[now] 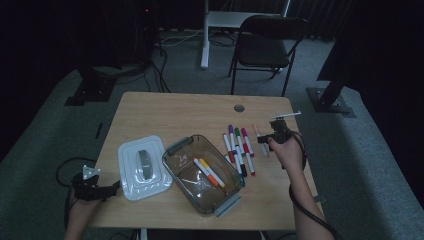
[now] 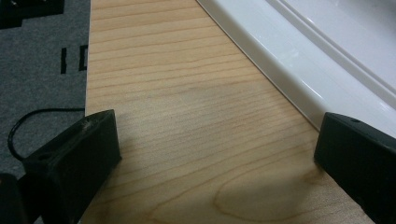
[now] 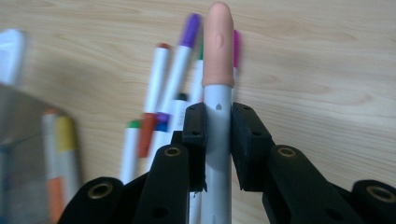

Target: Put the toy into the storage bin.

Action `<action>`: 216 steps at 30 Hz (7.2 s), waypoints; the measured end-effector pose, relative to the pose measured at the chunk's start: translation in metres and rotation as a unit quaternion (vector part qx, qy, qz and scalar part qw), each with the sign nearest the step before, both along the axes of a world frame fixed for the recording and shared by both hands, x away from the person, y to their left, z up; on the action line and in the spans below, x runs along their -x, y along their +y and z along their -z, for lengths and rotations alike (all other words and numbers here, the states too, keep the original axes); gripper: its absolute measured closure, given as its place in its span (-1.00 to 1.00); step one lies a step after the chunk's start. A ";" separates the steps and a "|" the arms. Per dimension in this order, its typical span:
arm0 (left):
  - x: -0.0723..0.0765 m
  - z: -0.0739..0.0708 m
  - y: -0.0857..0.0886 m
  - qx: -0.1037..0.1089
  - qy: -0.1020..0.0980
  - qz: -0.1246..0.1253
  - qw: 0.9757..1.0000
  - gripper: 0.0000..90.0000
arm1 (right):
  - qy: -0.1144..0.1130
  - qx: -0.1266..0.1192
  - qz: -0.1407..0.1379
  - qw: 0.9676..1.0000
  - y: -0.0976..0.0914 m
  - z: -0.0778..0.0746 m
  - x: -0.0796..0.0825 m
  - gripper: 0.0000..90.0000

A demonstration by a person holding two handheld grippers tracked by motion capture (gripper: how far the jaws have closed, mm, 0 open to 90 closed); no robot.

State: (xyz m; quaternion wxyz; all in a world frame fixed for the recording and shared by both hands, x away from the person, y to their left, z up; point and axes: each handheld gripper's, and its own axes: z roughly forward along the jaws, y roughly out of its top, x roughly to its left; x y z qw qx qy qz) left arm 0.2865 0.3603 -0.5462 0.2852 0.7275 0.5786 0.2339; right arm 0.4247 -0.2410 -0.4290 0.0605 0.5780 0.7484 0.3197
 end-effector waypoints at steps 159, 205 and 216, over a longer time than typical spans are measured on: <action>0.000 0.000 0.000 0.000 0.000 -0.001 1.000 -0.99 | -0.079 0.007 -0.090 0.993 0.038 -0.005 0.030 0.20; 0.000 0.000 0.000 0.000 0.000 -0.002 1.000 -0.99 | 0.037 0.083 -0.005 0.996 0.017 0.087 -0.066 0.67; 0.000 0.000 0.000 0.000 0.000 -0.002 1.000 -0.99 | 0.037 0.050 0.020 0.998 0.004 0.061 -0.053 0.70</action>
